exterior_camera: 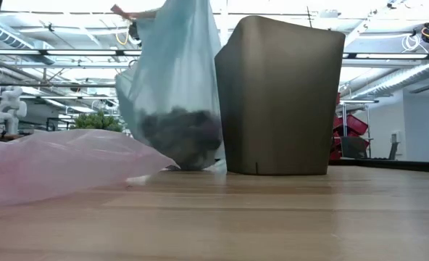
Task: Place trash/remove bag and relplace
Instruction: Close the blue trash bag
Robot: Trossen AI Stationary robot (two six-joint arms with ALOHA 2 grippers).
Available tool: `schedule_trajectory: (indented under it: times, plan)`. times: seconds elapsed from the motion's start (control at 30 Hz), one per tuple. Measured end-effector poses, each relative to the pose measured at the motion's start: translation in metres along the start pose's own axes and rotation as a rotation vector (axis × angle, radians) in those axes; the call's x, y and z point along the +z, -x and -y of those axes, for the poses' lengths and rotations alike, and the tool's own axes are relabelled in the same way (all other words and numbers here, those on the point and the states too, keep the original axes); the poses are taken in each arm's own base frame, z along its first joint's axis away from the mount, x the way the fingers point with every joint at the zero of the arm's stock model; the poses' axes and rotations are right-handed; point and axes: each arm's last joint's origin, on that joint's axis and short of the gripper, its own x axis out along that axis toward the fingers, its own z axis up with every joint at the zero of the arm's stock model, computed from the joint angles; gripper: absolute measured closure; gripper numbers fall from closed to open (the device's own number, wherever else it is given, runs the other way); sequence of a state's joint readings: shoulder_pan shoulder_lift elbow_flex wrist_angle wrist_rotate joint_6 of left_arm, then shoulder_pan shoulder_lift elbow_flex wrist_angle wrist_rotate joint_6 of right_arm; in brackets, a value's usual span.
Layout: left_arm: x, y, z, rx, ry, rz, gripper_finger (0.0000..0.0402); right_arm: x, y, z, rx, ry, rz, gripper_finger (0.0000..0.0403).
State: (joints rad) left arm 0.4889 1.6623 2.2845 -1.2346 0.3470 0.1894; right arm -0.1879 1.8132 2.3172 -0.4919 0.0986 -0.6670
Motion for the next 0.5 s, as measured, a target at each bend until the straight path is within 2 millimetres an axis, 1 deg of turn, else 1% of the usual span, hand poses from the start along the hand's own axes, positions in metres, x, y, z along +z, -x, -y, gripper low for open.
schedule_trajectory:
  times: [0.1, 0.23, 0.27, 0.37, 0.5]
  plan:
    - [-0.002, -0.006, -0.002, 0.009, 0.01, -0.035, 0.0252, 0.002, 0.003, 0.002, -0.007, -0.001, 0.009, 0.0403]
    - [-0.003, -0.008, -0.002, 0.006, 0.003, -0.047, 0.0362, 0.006, 0.009, 0.006, -0.016, -0.004, 0.021, 0.0403]
    - [-0.003, -0.008, -0.003, 0.007, -0.001, -0.047, 0.0381, 0.006, 0.01, 0.006, -0.021, -0.004, 0.024, 0.0403]
    - [-0.004, -0.008, -0.003, 0.006, -0.005, -0.051, 0.0395, 0.008, 0.013, 0.008, -0.028, -0.005, 0.031, 0.0403]
    - [-0.005, -0.008, -0.003, 0.003, -0.003, -0.067, 0.0399, 0.011, 0.016, 0.011, -0.042, -0.007, 0.049, 0.0403]
